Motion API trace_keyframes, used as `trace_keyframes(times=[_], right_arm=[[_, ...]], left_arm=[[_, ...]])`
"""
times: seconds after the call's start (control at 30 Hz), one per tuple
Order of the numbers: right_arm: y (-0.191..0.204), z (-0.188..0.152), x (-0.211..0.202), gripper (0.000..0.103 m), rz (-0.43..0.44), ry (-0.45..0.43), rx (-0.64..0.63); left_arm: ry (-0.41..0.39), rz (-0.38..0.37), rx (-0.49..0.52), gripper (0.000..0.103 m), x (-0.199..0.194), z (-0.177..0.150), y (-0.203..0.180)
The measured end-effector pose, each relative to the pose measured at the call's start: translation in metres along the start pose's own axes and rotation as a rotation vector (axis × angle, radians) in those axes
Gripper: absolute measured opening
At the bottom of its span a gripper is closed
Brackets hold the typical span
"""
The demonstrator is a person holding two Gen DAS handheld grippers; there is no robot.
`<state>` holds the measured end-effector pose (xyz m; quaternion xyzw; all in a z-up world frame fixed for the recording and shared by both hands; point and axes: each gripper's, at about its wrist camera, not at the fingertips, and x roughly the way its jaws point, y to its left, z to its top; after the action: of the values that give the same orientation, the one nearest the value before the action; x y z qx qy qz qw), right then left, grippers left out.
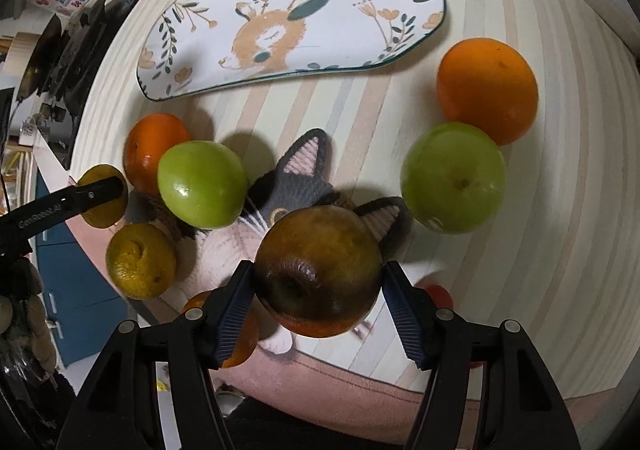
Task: Organize fruits
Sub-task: 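Lower the red apple and yellow citrus onto the floral plate and open both tools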
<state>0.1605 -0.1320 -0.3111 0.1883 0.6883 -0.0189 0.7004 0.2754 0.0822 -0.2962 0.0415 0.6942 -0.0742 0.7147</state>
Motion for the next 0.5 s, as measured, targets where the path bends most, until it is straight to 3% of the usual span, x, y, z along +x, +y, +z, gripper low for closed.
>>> trace_keyframes(times=[0.17,0.27,0.4,0.5], right_arm=[[-0.004,0.008,-0.036,0.067,0.082,-0.041,0.018],[-0.009,0.034,-0.056,0.067,0.147,-0.072,0.054],[-0.009,0.085,-0.059,0.067,0.145,-0.119,0.052],[-0.011,0.127,-0.047,0.067,0.111,-0.110,0.027]], left_arm=[[-0.074,-0.075,0.000,0.056,-0.052,0.012,-0.005],[-0.110,-0.126,0.027,0.056,-0.078,0.032,-0.025],[-0.098,-0.165,0.054,0.056,-0.075,0.074,-0.055],[-0.041,-0.187,0.049,0.056,-0.052,0.108,-0.069]])
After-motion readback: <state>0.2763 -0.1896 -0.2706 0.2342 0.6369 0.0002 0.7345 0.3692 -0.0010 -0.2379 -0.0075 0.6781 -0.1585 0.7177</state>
